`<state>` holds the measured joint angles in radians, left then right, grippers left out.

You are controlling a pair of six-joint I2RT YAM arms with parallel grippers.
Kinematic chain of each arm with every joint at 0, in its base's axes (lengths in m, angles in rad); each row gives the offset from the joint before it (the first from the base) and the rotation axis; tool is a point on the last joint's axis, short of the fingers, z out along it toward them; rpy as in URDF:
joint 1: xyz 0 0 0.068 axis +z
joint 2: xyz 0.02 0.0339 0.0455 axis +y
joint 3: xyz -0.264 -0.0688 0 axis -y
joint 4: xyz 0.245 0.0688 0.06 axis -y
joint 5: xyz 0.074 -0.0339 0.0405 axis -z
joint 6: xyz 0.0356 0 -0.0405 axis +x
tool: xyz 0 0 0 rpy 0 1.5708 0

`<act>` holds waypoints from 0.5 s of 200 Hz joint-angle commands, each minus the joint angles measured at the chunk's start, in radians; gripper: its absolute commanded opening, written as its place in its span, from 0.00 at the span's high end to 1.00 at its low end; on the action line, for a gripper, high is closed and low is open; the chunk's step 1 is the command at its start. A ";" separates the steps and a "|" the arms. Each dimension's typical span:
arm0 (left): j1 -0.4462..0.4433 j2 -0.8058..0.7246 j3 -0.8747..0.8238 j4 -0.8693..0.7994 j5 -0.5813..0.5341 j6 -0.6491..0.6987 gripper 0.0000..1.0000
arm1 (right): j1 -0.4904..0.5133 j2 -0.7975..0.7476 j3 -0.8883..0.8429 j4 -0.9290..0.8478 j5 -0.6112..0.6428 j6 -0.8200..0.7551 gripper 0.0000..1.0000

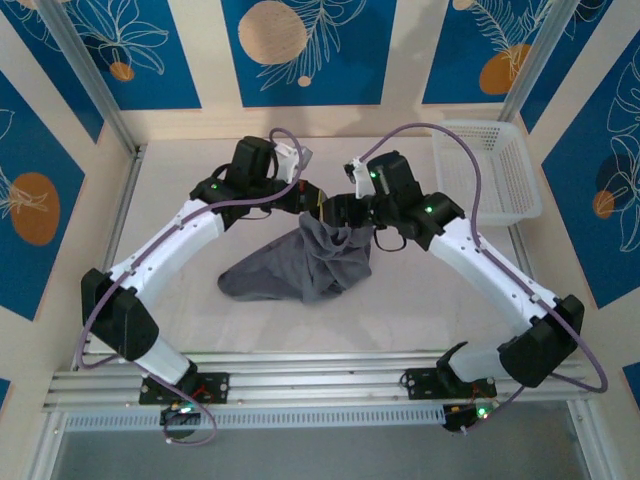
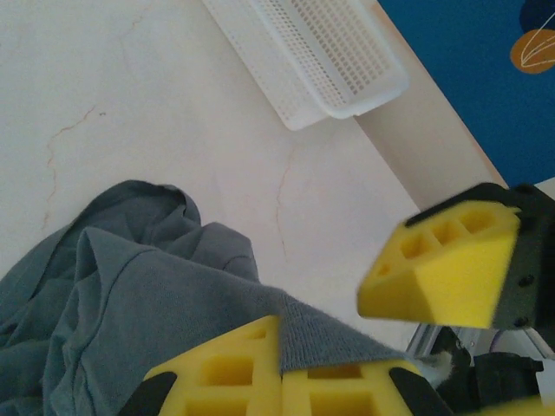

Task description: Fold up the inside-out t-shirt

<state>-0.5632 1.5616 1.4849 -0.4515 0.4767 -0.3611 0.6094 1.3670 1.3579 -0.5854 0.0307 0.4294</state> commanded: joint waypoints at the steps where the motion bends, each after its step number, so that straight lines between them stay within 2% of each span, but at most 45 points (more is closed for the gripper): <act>1: 0.019 -0.062 0.054 -0.082 -0.070 0.004 1.00 | 0.003 0.037 0.006 0.032 0.056 -0.057 0.74; 14: 0.047 -0.091 0.066 -0.159 -0.188 0.000 1.00 | 0.003 0.044 0.011 0.009 0.081 -0.030 1.00; 30: 0.094 -0.156 0.034 -0.217 -0.370 -0.001 1.00 | 0.004 0.050 0.029 -0.071 0.218 0.013 1.00; 39: 0.114 -0.200 -0.011 -0.216 -0.456 0.024 1.00 | 0.006 0.046 0.032 -0.085 0.211 0.001 0.90; 44: 0.123 -0.223 -0.033 -0.218 -0.500 0.039 1.00 | 0.008 0.040 0.029 -0.081 0.191 -0.005 0.80; 58: 0.137 -0.273 -0.080 -0.248 -0.623 0.070 1.00 | 0.009 0.015 0.012 -0.036 0.027 -0.038 0.56; 71: 0.144 -0.313 -0.140 -0.281 -0.776 0.066 1.00 | -0.002 -0.011 -0.008 0.010 -0.108 -0.018 0.46; 88: 0.187 -0.356 -0.248 -0.320 -0.981 -0.026 1.00 | -0.039 -0.033 -0.015 0.033 -0.196 0.037 0.45; 100: 0.244 -0.385 -0.331 -0.343 -1.044 -0.108 1.00 | -0.069 -0.038 -0.021 0.029 -0.205 0.067 0.45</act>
<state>-0.3954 1.2007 1.2991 -0.6811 -0.2375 -0.3527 0.5869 1.3727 1.3563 -0.5835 -0.0380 0.4366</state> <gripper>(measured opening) 0.045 0.547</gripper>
